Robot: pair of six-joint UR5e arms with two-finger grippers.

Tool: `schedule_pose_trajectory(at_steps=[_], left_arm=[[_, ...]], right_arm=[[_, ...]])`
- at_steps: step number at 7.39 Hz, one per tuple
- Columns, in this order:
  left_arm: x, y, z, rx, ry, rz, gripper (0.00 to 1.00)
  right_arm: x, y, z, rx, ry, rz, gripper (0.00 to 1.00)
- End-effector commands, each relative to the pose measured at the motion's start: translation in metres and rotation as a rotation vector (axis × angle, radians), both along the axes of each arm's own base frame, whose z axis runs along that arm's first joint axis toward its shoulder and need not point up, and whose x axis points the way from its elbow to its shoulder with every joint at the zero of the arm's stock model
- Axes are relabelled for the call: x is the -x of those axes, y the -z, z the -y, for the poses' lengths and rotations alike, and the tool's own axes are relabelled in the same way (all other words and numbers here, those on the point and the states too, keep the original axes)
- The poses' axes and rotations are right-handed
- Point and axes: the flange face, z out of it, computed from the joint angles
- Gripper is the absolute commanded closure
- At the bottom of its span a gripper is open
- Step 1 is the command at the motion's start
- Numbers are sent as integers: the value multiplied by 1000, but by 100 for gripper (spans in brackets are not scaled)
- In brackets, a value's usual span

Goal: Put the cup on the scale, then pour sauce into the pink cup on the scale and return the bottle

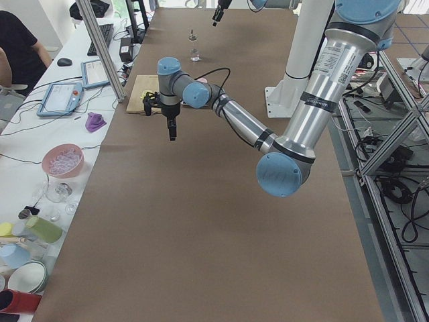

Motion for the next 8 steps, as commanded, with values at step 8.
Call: schedule_pose_trajectory(at_steps=[8], left_arm=[[176,-53,48,-92,-87,31,2]], right_arm=[[-163,-222,104,223,500,-200,0]])
